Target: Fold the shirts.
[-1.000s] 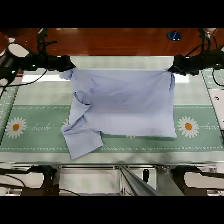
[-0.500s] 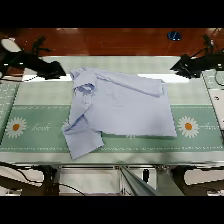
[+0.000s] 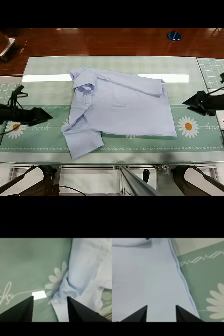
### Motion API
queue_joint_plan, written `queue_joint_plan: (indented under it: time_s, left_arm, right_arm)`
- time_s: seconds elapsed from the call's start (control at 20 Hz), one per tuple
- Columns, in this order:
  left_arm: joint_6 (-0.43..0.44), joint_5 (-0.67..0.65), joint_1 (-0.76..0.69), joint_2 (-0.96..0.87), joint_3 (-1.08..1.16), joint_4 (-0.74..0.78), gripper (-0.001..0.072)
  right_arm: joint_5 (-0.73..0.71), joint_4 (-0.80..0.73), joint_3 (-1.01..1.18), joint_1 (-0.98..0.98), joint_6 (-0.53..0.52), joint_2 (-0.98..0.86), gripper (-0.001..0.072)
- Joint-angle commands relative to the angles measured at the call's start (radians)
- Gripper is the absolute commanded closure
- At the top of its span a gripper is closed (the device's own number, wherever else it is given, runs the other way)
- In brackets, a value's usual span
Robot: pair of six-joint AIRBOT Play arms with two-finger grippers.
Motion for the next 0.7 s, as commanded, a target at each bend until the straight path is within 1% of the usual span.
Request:
queue_joint_plan:
  time_s: [0.0,0.15,0.35,0.5,0.65]
  left_arm:
    - [0.132,-0.015,0.020,0.056,-0.146,-0.065,0.0201]
    - [0.220,-0.024,-0.053,0.039,-0.177,-0.059,0.0210]
    - [0.272,0.010,-0.111,0.039,-0.178,-0.057,0.0221]
    - [0.272,0.028,-0.115,0.039,-0.177,-0.005,0.0221]
    - [0.272,0.070,-0.119,0.039,-0.178,-0.011,0.0220]
  right_arm:
    - [-0.014,0.125,-0.190,-0.023,-0.073,0.113,0.0303]
    - [-0.008,0.124,-0.214,-0.023,-0.072,0.138,0.0304]
    - [-0.003,0.126,-0.214,-0.023,-0.069,0.138,0.0304]
    - [-0.001,0.126,-0.214,-0.023,-0.066,0.138,0.0304]
    - [-0.002,0.125,-0.214,-0.023,-0.065,0.138,0.0304]
